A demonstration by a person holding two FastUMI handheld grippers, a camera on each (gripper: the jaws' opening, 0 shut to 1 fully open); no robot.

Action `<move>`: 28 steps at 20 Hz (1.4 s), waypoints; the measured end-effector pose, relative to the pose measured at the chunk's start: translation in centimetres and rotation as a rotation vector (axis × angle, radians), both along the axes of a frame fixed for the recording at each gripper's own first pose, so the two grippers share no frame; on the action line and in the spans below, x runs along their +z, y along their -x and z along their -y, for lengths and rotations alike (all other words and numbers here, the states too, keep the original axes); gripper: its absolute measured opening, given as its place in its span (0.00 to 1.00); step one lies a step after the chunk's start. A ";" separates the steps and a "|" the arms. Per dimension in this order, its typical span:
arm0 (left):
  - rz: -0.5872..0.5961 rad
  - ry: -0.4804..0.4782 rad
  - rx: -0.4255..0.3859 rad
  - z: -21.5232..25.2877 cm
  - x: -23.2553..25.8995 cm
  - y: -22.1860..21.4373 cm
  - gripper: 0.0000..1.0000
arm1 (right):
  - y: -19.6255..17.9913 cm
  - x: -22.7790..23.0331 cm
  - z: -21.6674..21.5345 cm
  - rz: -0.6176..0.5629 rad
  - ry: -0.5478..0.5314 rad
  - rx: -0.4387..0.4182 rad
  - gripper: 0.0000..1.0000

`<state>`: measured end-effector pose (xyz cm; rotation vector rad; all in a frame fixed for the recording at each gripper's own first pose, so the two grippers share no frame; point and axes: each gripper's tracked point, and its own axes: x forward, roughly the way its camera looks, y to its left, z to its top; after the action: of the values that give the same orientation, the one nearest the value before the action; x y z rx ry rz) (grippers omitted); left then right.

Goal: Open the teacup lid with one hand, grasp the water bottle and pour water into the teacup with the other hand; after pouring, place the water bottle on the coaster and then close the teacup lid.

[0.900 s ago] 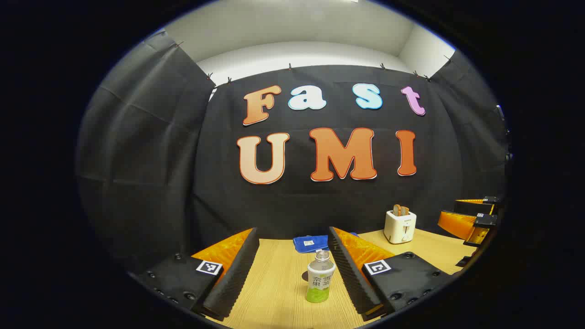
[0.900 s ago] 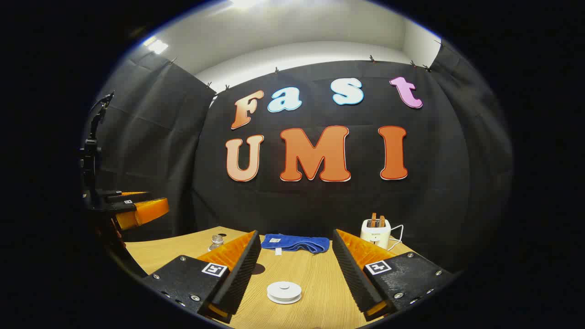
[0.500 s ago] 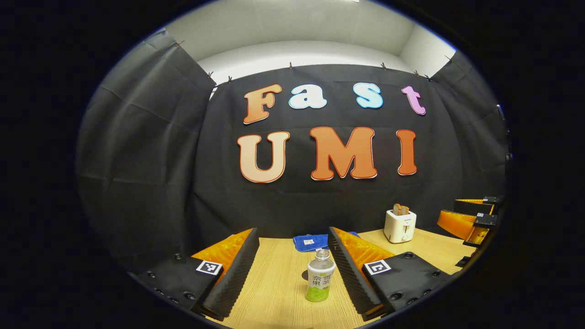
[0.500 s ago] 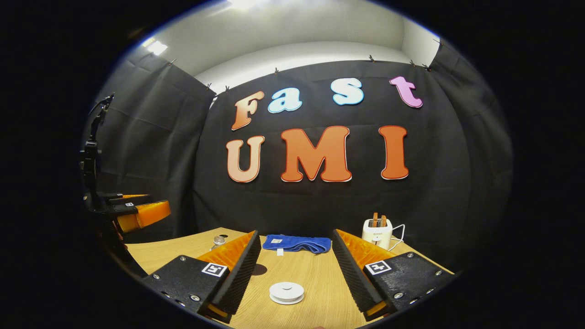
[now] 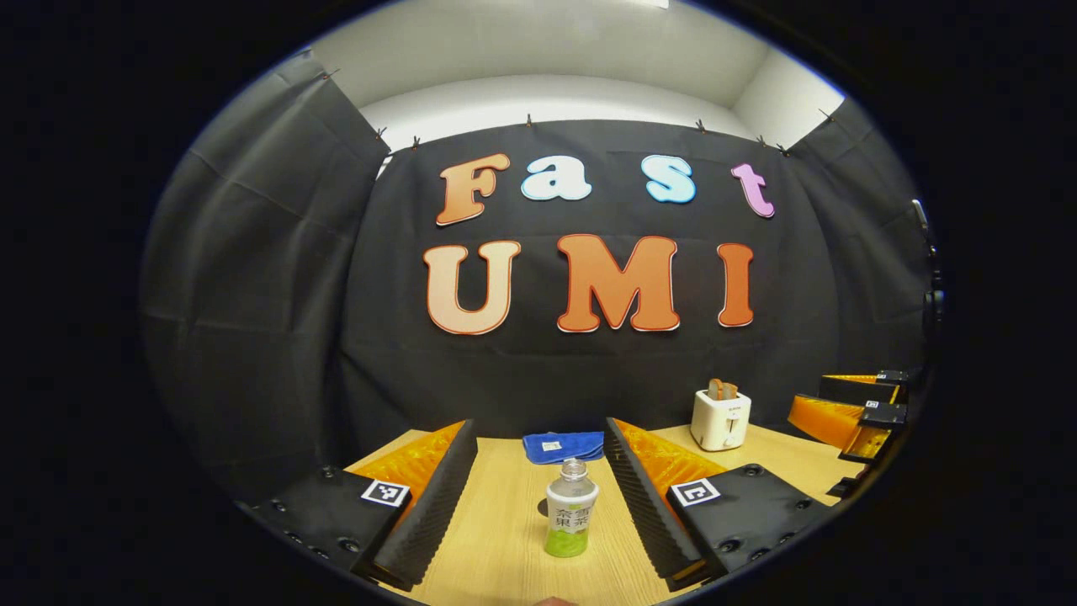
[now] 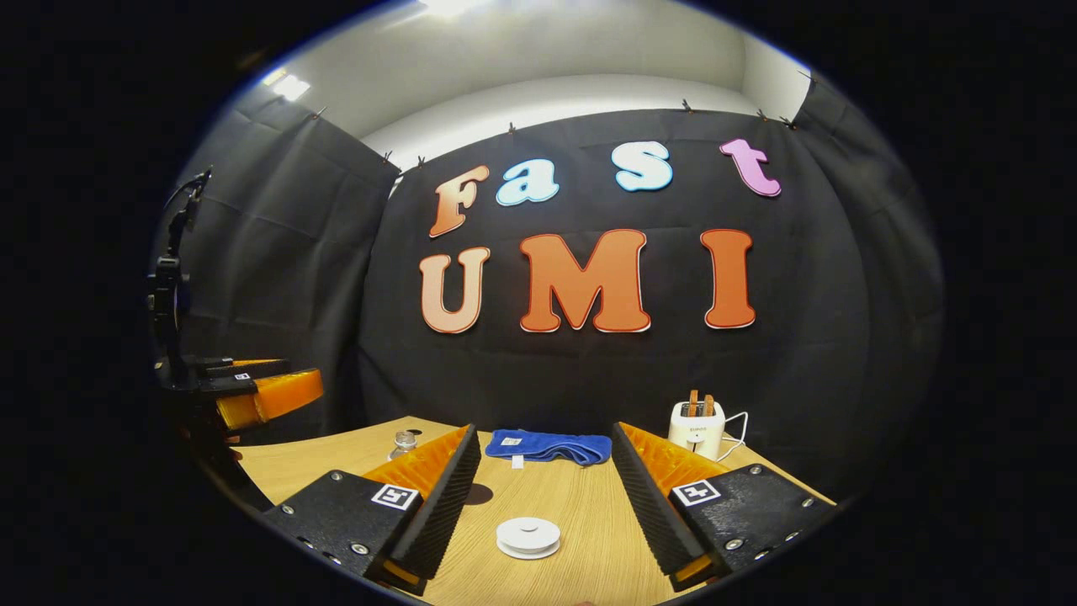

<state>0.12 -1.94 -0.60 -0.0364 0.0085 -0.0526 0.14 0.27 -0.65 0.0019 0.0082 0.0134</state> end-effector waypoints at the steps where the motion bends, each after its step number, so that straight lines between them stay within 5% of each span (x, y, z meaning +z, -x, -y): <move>1: 0.003 0.000 -0.004 0.0 -0.1 0.1 0.96 | 0.0 -0.2 0.0 -0.002 0.002 0.000 0.94; 11: 0.008 -0.036 -0.044 1.8 -2.2 -0.5 0.97 | -2.0 -4.2 -0.7 -0.076 -0.003 0.041 0.94; 19: -0.031 -0.008 -0.025 1.2 -5.4 -1.5 0.96 | -5.7 -12.9 -0.8 -0.243 0.058 0.062 0.94; 26: 0.021 -0.144 -0.027 2.8 -5.8 -1.3 0.96 | -8.2 -19.2 -1.8 -0.364 0.078 0.108 0.94; 28: 0.028 -0.170 -0.033 3.5 -6.0 -1.3 0.98 | -8.7 -20.5 -1.8 -0.390 0.084 0.105 0.84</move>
<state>1.38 -5.45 -6.61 0.1346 -0.0147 -0.0848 8.86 2.04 -21.16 -0.0797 0.3985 0.1175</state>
